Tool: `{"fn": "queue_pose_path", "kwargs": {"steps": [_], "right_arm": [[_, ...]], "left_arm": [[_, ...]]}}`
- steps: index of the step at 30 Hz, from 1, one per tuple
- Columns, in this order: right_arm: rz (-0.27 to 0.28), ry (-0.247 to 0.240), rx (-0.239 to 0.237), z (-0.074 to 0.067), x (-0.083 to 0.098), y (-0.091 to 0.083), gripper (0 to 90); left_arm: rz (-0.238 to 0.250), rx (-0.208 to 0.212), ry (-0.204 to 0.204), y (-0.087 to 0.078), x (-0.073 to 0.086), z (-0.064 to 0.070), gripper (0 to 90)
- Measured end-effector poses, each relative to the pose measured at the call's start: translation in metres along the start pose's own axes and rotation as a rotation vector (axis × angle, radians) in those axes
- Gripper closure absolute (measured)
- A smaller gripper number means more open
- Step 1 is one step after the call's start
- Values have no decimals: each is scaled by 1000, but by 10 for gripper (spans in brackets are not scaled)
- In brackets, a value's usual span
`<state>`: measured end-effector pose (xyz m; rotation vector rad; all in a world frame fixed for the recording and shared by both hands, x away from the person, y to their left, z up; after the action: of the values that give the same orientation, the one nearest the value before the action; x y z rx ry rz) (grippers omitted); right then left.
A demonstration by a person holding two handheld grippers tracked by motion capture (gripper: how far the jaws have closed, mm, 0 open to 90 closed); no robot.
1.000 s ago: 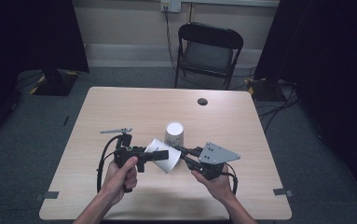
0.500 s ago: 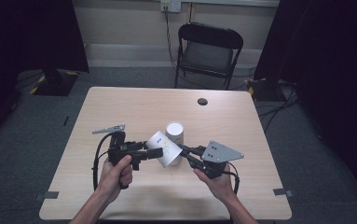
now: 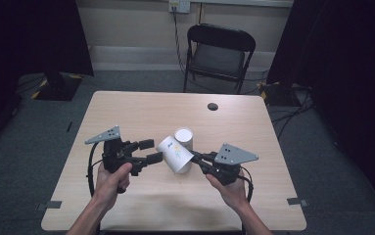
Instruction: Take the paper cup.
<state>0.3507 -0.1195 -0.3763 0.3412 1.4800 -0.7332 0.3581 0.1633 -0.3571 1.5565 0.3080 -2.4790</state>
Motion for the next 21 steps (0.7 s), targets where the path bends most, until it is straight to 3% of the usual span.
{"fn": "queue_pose_path", "kwargs": {"steps": [5, 6, 10, 13, 16, 21], "right_arm": [[-38, 13, -13, 1, 2, 3, 879], [-38, 13, -13, 1, 2, 3, 879], [-96, 28, -32, 1, 5, 8, 879], [-124, 27, -43, 2, 5, 10, 879], [-154, 28, -52, 3, 7, 11, 880], [-198, 21, -88, 1, 10, 13, 880]], "left_arm": [[-33, -42, 83, -1, 0, 3, 232], [-33, -42, 83, -1, 0, 3, 233], [-107, -75, 172, 3, 4, 9, 277], [-130, -76, 186, 3, 7, 10, 278], [-170, -113, 232, 4, 9, 11, 278], [-239, -124, 274, 9, 14, 12, 274]]}}
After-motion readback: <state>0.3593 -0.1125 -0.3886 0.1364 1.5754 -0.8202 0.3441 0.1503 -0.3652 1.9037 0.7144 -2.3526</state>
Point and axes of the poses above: each handheld gripper's, and its own axes: y roughly forward along the jaws, x roughly out of its underside, z roughly to its right, the point moved 2 cm from there along y, roughly forward along the jaws, and after that the axes turned 9 degrees about x, right-handed, at the moved point
